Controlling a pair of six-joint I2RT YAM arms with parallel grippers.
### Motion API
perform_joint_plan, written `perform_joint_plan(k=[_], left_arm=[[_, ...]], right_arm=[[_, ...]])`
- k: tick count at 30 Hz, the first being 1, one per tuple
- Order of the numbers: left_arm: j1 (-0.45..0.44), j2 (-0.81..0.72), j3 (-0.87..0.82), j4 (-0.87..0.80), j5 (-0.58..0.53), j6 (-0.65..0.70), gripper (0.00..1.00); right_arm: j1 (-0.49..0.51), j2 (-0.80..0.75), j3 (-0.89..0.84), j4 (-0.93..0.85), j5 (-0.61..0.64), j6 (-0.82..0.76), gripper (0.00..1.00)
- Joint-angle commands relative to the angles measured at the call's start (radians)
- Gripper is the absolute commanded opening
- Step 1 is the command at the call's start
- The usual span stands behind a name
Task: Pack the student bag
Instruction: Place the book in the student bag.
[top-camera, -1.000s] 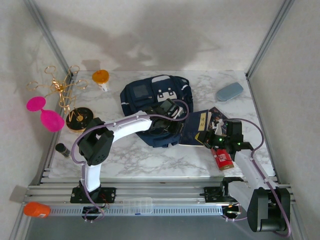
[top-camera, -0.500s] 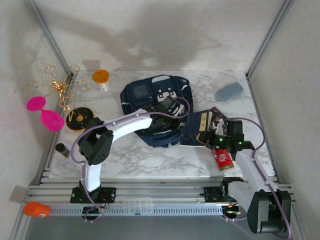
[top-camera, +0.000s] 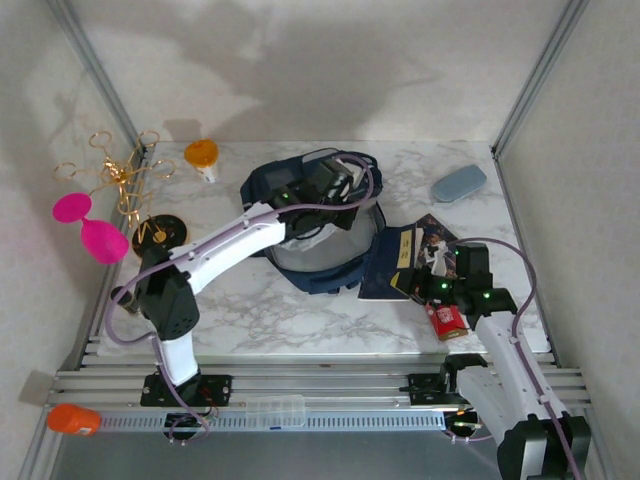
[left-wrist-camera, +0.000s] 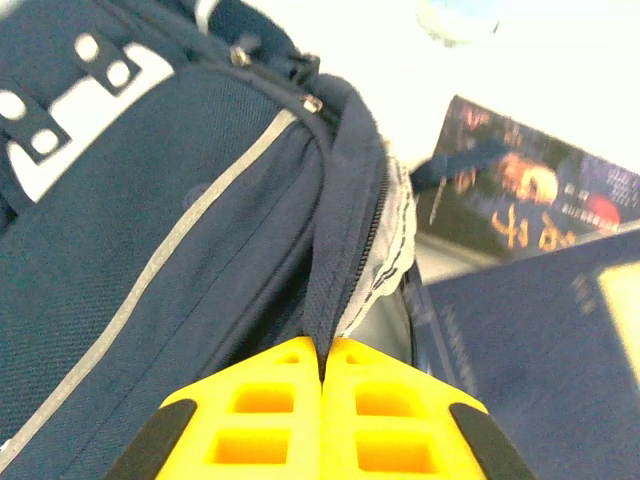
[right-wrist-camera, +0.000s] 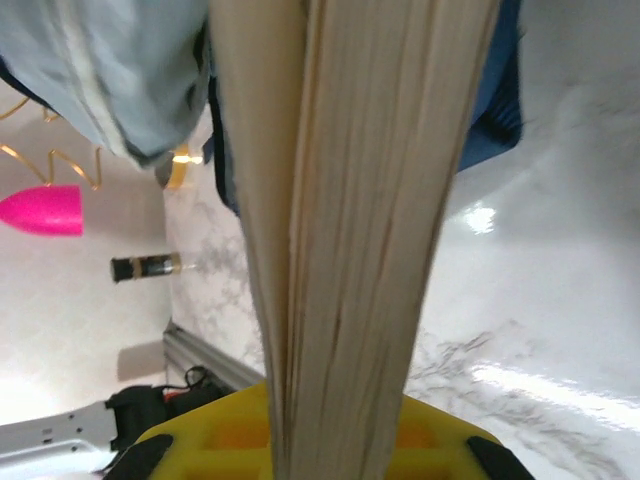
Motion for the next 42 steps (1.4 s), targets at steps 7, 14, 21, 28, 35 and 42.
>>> perform_joint_plan(k=[7, 14, 21, 28, 35, 42], left_arm=[[0.006, -0.134, 0.034, 0.116, -0.076, 0.082, 0.0], [-0.001, -0.187, 0.007, 0.153, -0.094, 0.092, 0.0], [-0.004, -0.253, -0.06, 0.208, -0.102, 0.09, 0.0], [-0.004, -0.265, -0.099, 0.213, -0.146, 0.09, 0.0], [-0.004, -0.263, -0.116, 0.221, -0.124, 0.099, 0.0], [-0.004, -0.247, -0.121, 0.21, -0.111, 0.104, 0.0]], right_arm=[[0.233, 0.209, -0.003, 0.483, -0.078, 0.212, 0.0], [0.317, 0.671, 0.24, 0.703, -0.072, 0.209, 0.0], [0.312, 1.062, 0.59, 0.565, -0.045, 0.099, 0.17], [0.314, 1.079, 0.696, 0.328, 0.202, -0.053, 0.57], [0.378, 0.831, 0.48, 0.277, 0.446, -0.062, 0.59], [0.528, 0.866, 0.422, 0.345, 0.497, 0.007, 0.24]])
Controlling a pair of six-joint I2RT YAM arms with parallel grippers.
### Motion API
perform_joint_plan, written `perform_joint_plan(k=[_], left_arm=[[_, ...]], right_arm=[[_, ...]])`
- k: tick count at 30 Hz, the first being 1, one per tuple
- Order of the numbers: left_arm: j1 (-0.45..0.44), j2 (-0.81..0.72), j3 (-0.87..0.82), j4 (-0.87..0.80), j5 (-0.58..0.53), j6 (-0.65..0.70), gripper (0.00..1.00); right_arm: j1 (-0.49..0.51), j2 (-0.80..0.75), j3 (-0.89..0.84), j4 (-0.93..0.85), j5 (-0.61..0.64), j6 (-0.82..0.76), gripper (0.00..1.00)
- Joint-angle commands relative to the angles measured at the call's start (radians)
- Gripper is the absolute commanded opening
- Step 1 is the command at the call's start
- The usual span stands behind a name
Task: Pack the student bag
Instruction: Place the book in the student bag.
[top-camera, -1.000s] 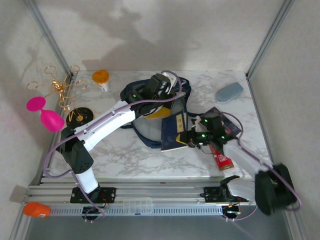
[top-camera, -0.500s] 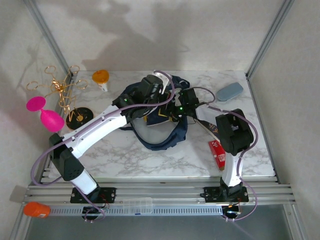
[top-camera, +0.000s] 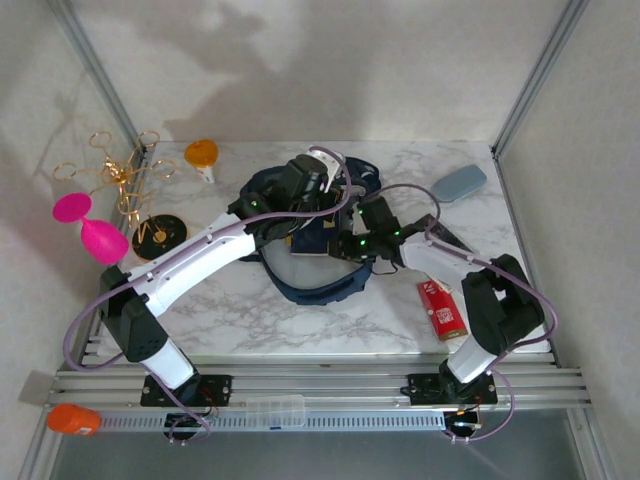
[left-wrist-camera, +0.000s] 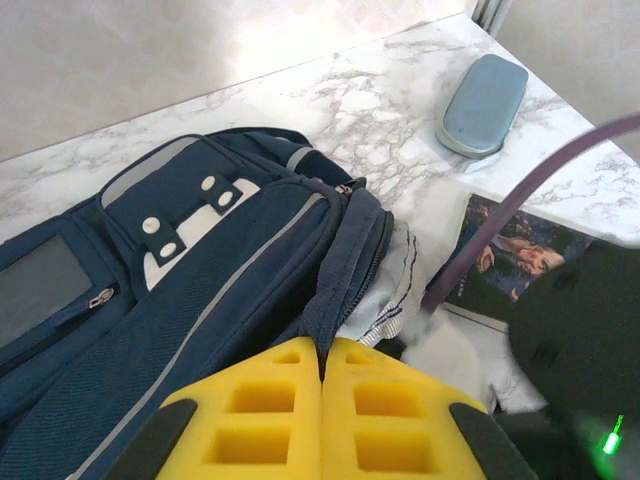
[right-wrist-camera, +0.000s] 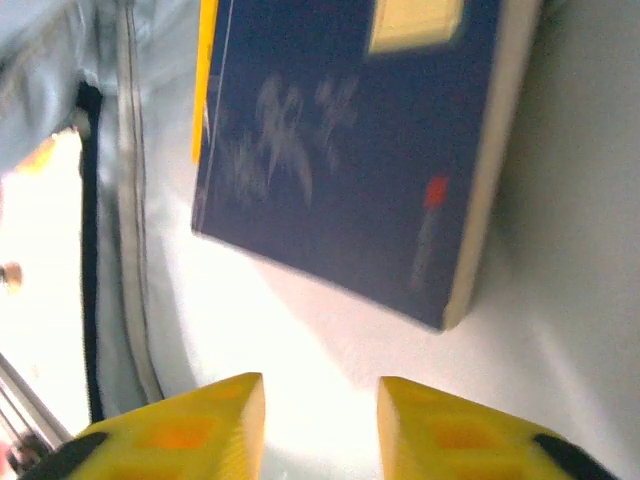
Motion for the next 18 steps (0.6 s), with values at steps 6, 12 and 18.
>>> perform_joint_plan(k=[6, 12, 18], left_arm=[[-0.007, -0.038, 0.038, 0.061, 0.007, 0.016, 0.0], [-0.007, -0.059, 0.028, 0.059, 0.017, 0.012, 0.0], [-0.007, -0.066, 0.02, 0.054, 0.004, 0.022, 0.0]], right_arm=[[0.081, 0.155, 0.025, 0.098, 0.147, 0.03, 0.07], [0.07, 0.198, 0.116, 0.228, 0.273, 0.007, 0.05], [0.072, 0.177, 0.1, 0.262, 0.245, -0.034, 0.06]])
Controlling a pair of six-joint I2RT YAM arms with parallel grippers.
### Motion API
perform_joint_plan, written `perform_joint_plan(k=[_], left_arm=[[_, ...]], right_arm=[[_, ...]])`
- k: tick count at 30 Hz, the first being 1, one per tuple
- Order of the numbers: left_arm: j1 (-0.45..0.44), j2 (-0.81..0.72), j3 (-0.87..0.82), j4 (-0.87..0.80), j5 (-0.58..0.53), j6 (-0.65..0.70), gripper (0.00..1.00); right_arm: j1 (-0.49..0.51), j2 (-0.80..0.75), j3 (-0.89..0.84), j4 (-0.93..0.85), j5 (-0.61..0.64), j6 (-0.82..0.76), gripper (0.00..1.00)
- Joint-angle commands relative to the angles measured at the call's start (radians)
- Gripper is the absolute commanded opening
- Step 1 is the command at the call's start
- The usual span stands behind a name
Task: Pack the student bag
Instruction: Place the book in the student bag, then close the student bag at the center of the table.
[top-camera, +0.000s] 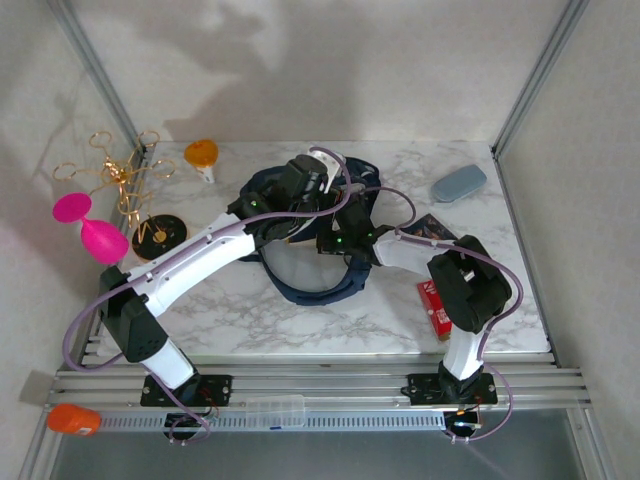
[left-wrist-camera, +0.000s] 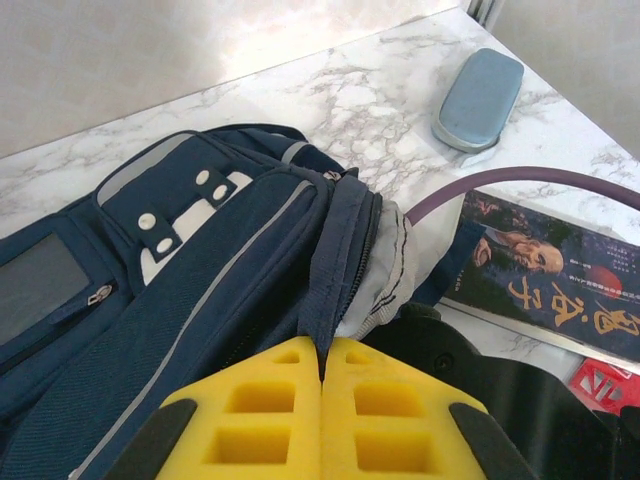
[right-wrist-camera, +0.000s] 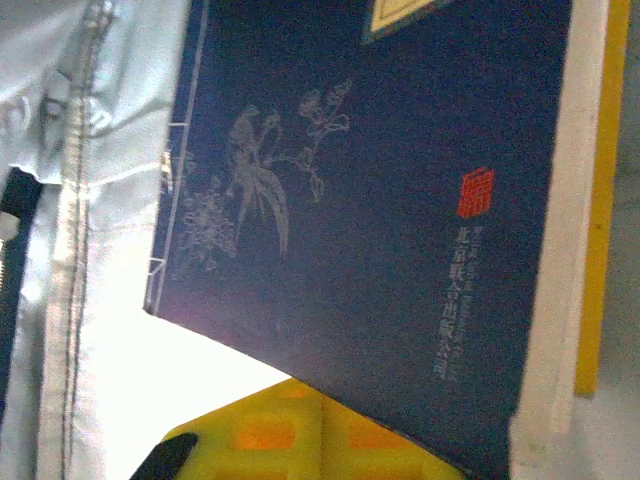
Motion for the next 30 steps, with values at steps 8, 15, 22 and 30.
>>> perform_joint_plan(k=[8, 15, 22, 30], left_arm=[[-0.007, -0.082, -0.037, 0.081, 0.01, 0.0, 0.0], [-0.024, -0.104, -0.202, 0.112, 0.028, -0.097, 0.0], [-0.07, -0.107, -0.418, 0.188, 0.051, -0.226, 0.0], [-0.211, -0.094, -0.438, 0.181, 0.022, -0.339, 0.31]], right_arm=[[-0.002, -0.337, -0.235, 0.034, -0.028, -0.072, 0.26], [-0.103, -0.708, -0.386, -0.211, 0.026, 0.029, 0.39], [-0.38, -0.936, -0.419, -0.423, -0.028, 0.018, 0.54], [-0.688, -0.863, -0.393, -0.464, -0.165, -0.029, 0.65]])
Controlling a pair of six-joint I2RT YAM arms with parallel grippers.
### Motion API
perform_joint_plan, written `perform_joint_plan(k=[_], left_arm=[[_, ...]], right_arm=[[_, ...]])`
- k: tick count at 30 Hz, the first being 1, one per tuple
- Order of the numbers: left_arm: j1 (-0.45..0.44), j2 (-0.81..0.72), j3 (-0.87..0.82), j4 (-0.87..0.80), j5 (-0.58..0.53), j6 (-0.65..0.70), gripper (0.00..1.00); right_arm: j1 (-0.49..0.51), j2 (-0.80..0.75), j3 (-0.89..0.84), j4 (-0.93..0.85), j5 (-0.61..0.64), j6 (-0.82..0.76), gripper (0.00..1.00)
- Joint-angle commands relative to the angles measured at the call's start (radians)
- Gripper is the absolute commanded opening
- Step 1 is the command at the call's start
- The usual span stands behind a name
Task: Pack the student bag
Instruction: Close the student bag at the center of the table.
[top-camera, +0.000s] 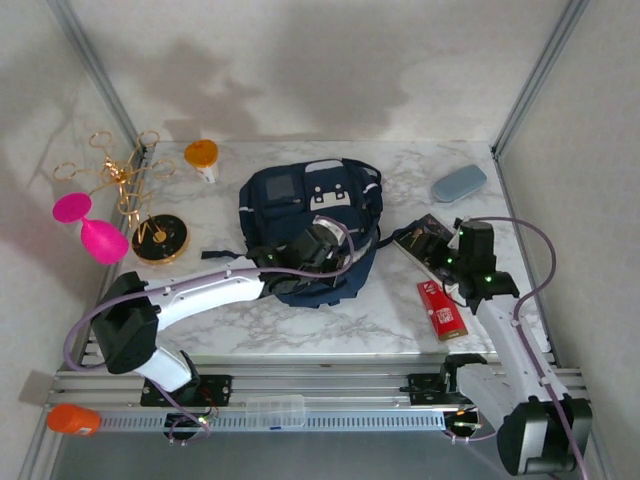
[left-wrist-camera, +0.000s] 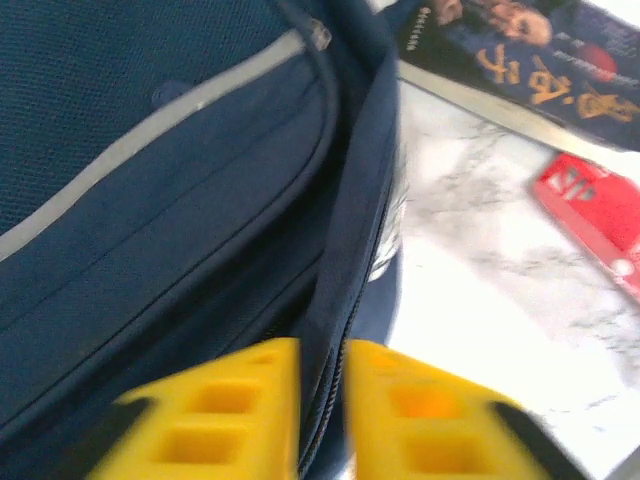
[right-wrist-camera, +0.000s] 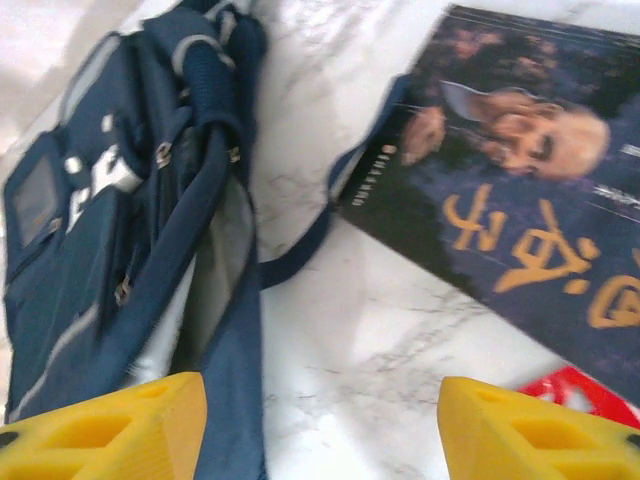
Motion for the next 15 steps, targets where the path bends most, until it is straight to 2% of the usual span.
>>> perform_joint_plan(k=[1, 5, 8, 15], left_arm=[[-0.052, -0.028, 0.038, 0.02, -0.044, -0.08, 0.36], [-0.075, -0.051, 0.045, 0.136, 0.015, -0.116, 0.53], [-0.076, 0.004, 0.105, 0.168, -0.017, -0.146, 0.59], [-0.074, 0.258, 0.334, 0.157, -0.073, -0.194, 0.68]], right_arm=[[-0.09, 0.039, 0.019, -0.022, -0.095, -0.024, 0.66], [-0.2, 0.095, -0.001, 0.044, -0.131, -0.007, 0.72], [-0.273, 0.137, -0.012, 0.077, -0.156, 0.005, 0.76], [-0.411, 0.196, -0.011, 0.086, -0.119, -0.01, 0.87]])
